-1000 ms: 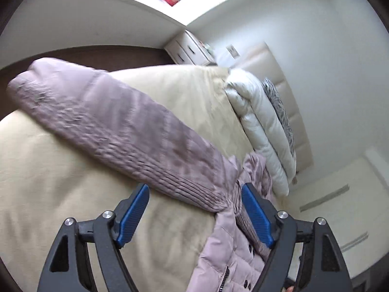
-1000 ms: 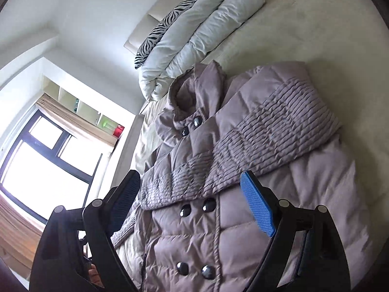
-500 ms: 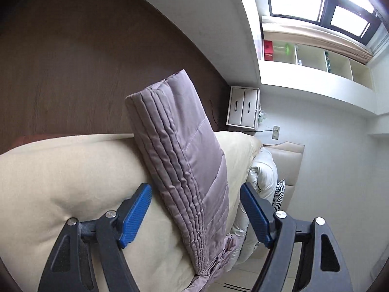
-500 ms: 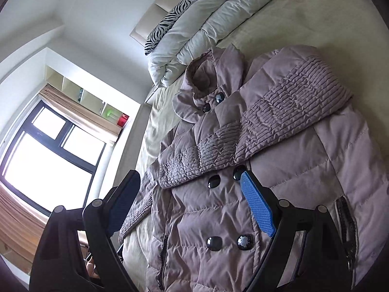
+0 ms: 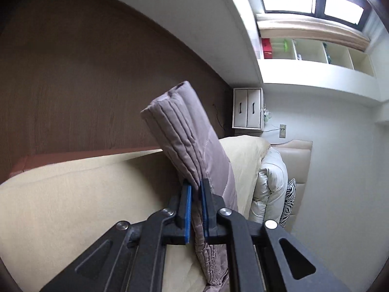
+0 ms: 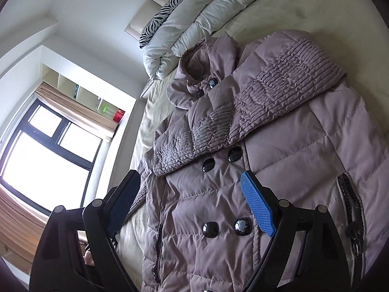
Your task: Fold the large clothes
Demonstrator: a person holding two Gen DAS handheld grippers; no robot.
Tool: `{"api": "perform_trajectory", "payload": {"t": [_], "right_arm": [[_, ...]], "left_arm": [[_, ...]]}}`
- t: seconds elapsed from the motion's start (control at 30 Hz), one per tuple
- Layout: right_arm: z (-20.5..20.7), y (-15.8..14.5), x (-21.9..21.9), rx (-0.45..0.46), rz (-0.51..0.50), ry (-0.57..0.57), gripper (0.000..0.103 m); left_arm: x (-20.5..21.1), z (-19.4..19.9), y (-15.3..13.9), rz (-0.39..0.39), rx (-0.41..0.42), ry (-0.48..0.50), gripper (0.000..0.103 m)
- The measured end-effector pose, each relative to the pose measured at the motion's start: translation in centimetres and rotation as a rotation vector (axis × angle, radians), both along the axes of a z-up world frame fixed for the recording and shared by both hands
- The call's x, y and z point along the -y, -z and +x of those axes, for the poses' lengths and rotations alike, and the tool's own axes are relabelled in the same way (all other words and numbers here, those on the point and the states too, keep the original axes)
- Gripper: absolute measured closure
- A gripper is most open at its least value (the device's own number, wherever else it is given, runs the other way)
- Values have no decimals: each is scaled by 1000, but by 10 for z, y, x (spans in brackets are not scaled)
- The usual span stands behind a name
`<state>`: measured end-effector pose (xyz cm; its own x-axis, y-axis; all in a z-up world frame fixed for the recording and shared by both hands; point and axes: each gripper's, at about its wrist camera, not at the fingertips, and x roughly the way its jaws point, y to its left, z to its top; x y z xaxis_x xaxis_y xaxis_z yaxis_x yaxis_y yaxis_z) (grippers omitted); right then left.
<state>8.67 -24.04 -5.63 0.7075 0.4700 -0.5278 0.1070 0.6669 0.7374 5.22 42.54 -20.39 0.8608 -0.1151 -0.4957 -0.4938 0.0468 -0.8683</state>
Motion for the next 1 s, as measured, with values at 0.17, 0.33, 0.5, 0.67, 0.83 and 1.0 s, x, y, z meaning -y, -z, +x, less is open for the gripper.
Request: {"api": "perform_trajectory", "payload": {"t": [0.17, 0.33, 0.5, 0.67, 0.83, 1.0], "right_arm": [[-7, -4, 7, 16, -2, 0, 18], [-15, 1, 16, 19, 23, 14, 18], [-25, 13, 37, 9, 49, 45, 18], [-31, 31, 61, -26, 78, 74, 18], [-18, 41, 57, -66, 91, 9, 15], [29, 35, -6, -77, 130, -175, 4]], "left_arm": [[62, 22, -95, 422, 48, 183, 96], [187, 58, -154, 798, 93, 490, 99], [341, 77, -153, 1173, 119, 799, 102], [445, 79, -110, 1318, 120, 1016, 102], [434, 55, -100, 1235, 132, 989, 101], [376, 46, -97, 1159, 88, 904, 101]]}}
